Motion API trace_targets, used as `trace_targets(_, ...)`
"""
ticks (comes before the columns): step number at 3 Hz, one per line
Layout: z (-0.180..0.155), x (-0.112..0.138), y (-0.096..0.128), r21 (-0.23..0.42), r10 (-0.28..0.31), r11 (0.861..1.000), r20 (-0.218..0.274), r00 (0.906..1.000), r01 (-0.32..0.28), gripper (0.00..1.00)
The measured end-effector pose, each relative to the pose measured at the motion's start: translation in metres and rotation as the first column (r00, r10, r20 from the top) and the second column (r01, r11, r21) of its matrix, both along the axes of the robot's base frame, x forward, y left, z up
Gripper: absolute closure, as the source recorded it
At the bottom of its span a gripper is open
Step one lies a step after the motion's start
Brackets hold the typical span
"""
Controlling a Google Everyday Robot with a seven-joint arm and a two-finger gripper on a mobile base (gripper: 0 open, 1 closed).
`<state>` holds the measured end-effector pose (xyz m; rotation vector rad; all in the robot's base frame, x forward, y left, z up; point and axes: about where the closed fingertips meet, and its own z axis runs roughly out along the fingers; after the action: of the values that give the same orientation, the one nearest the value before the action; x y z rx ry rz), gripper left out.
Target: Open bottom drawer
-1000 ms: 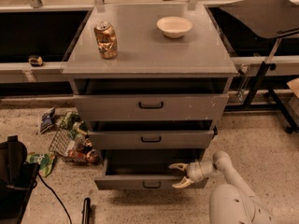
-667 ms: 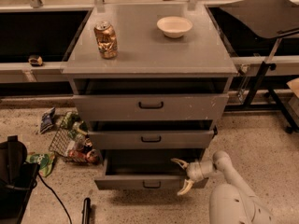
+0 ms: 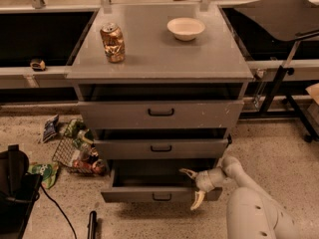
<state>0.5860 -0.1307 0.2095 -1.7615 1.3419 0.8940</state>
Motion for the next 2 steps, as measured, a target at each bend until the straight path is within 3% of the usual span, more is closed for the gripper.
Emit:
trace_targets(1, 0.001, -0.006, 0.015, -0.088, 0.03, 0.996, 0.022, 0.9993, -0.028, 0.0)
trace_targets(2, -0.01, -0.037, 0.04, -0.11, 0.079, 0.99, -0.036, 0.9962, -0.083, 0.0)
